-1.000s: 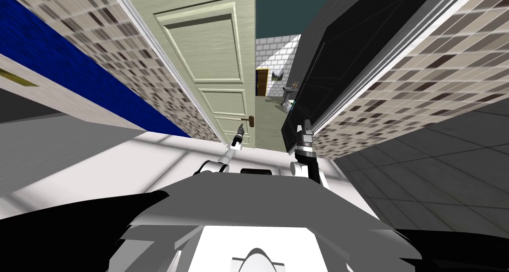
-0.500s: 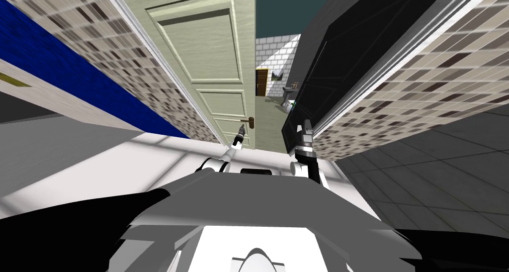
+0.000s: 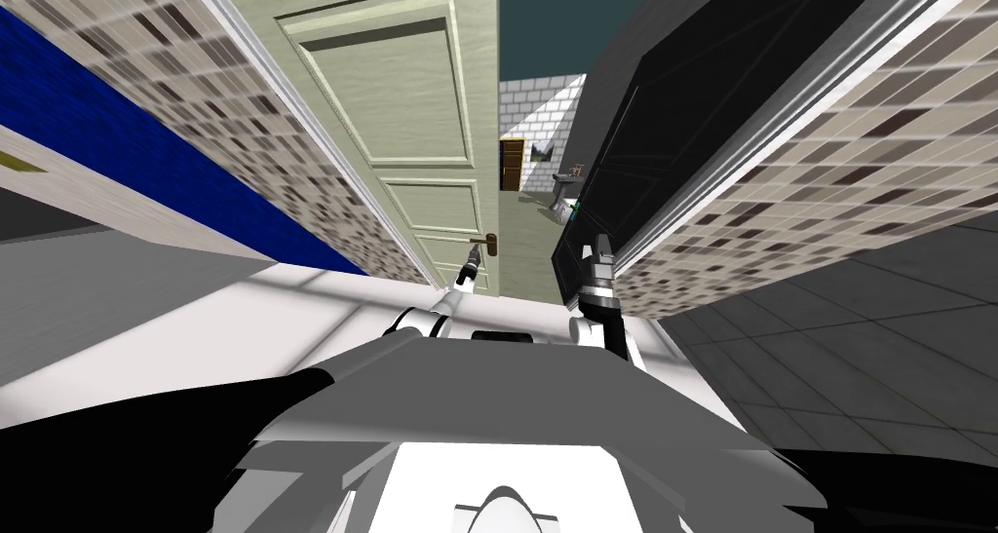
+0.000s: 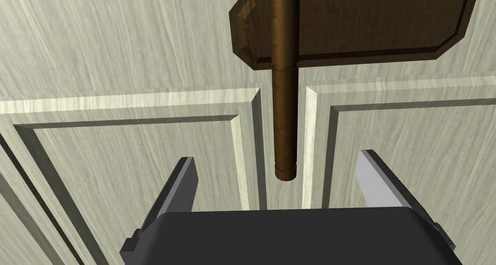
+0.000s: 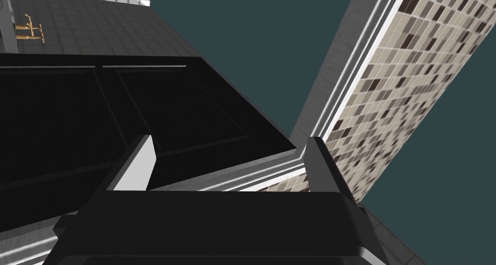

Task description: Push the door open

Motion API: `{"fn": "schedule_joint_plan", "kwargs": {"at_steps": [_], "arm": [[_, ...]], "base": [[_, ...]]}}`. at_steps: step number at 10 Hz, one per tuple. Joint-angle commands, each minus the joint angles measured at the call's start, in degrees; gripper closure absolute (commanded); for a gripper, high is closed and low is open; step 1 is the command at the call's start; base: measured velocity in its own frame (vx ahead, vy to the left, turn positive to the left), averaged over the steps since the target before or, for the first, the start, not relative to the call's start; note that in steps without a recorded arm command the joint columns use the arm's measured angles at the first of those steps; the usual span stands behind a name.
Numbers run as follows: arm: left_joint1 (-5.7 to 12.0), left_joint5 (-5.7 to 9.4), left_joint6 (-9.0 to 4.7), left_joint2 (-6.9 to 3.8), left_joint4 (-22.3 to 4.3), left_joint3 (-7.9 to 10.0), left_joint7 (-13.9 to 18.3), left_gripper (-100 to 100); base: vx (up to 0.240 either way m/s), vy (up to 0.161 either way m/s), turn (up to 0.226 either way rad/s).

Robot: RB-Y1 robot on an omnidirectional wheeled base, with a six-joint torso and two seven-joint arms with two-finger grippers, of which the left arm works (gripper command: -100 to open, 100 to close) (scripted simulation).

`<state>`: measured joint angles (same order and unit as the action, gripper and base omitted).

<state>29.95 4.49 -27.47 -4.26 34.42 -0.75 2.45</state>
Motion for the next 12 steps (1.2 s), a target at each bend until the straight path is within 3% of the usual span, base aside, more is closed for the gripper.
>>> {"fn": "schedule_joint_plan", "kwargs": {"at_steps": [1,7,8,12], "arm": [[0.21,0.07,-0.22,-0.18,-0.46,0.17,0.0,-100],[0.31,0.24,-0.21,-0.26,-0.72,0.69,-0.15,-100],[0.31,0.24,-0.21,-0.26,-0.72,0.69,-0.15,100],[0.31,0.24,-0.21,-0.26,-0.72,0.69,-0.15,100]], "base": [[0.173,-0.041,-0.016],[0.186,-0.016,-0.022],[-0.008,0.004,0.0],[-0.009,0.004,-0.006]]}}
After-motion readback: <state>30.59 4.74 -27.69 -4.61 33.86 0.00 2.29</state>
